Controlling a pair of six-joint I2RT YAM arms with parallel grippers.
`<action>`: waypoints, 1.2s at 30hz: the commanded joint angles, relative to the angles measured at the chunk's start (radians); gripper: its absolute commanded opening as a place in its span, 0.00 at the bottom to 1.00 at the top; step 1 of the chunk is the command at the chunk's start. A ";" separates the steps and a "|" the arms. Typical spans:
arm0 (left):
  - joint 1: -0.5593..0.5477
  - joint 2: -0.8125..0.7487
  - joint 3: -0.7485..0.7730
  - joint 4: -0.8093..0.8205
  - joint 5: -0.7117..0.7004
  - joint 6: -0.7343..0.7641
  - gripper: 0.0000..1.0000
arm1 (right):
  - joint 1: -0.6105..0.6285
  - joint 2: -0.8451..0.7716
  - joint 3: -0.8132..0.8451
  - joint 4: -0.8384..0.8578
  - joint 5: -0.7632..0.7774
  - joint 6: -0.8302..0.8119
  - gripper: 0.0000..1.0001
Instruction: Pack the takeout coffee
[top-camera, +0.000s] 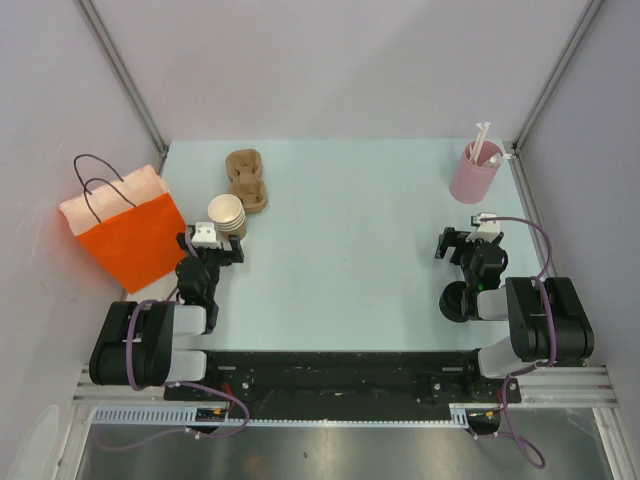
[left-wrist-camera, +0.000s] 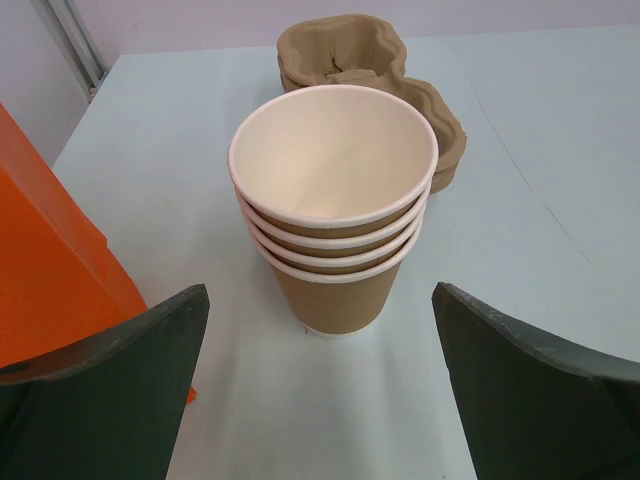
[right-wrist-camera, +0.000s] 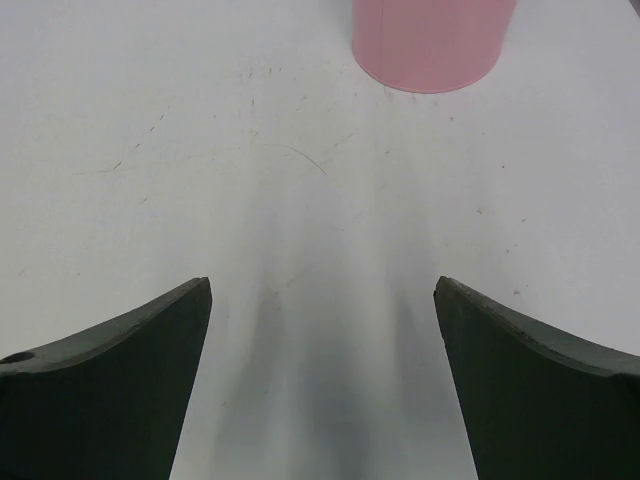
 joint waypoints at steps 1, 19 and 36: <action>-0.006 0.000 0.014 0.039 0.004 -0.011 1.00 | -0.002 -0.005 0.027 0.029 0.001 -0.011 1.00; 0.112 -0.307 0.073 -0.326 0.502 0.098 1.00 | 0.063 -0.369 0.090 -0.305 -0.005 0.079 1.00; 0.129 -0.333 0.766 -1.586 0.699 0.305 0.93 | 0.230 -0.554 0.228 -0.574 -0.126 0.109 1.00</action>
